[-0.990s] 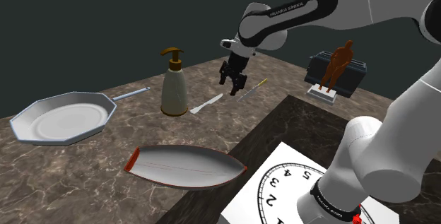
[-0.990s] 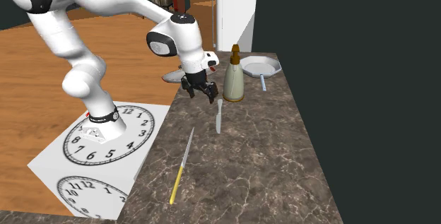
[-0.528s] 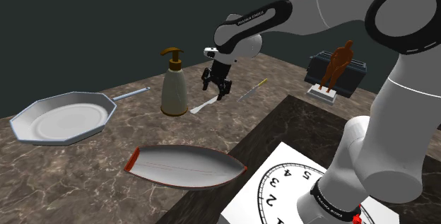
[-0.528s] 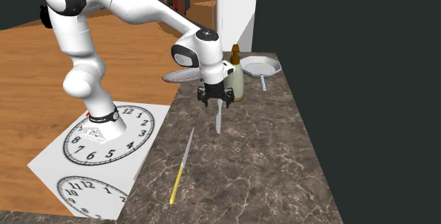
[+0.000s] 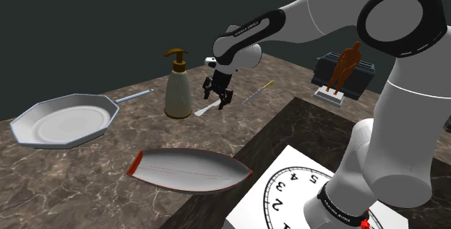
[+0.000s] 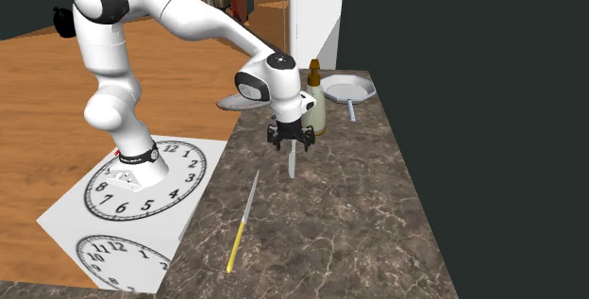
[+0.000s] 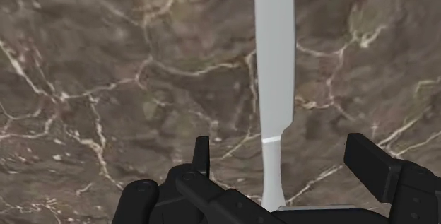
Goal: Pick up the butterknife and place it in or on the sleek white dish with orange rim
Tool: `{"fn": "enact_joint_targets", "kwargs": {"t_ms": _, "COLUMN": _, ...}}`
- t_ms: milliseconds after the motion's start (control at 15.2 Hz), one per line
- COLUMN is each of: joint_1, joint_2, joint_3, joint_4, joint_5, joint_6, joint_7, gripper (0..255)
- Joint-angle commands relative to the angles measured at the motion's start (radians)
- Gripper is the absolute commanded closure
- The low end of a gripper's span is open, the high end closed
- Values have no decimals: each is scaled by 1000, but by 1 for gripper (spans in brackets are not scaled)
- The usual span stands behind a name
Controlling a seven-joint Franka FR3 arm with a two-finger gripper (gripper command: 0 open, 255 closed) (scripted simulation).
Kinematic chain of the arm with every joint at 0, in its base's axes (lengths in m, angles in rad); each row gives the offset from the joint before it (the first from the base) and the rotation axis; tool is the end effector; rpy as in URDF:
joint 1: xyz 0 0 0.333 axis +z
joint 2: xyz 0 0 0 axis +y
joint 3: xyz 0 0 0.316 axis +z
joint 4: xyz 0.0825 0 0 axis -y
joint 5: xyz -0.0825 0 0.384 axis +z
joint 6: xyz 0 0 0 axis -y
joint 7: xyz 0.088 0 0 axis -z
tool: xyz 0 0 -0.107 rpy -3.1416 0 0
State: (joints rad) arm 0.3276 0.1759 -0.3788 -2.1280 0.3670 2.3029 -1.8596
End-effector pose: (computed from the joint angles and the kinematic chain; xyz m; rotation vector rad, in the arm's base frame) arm 0.5657 -0.0184 0.3344 -2.1388 -2.1368 -0.2756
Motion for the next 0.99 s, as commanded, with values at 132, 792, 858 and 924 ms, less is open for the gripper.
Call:
{"fn": "enact_joint_targets", "kwargs": {"t_ms": 132, "joint_1": 0, "joint_2": 4, "joint_3": 1, "joint_4": -1, "joint_5": 3, "joint_6": 4, "joint_7": -3, "gripper": 0}}
{"fn": "enact_joint_targets", "kwargs": {"t_ms": 792, "joint_1": 1, "joint_2": 4, "joint_3": 2, "joint_4": 3, "joint_5": 2, "joint_6": 2, "joint_7": 1, "gripper": 255}}
{"fn": "enact_joint_targets", "kwargs": {"t_ms": 858, "joint_1": 1, "joint_2": 3, "joint_3": 1, "joint_4": 2, "joint_5": 2, "joint_6": 1, "joint_7": 2, "gripper": 255}}
{"fn": "enact_joint_targets", "kwargs": {"t_ms": 924, "joint_1": 1, "joint_2": 2, "joint_3": 1, "joint_4": 2, "joint_5": 1, "joint_6": 1, "joint_7": 2, "gripper": 255}}
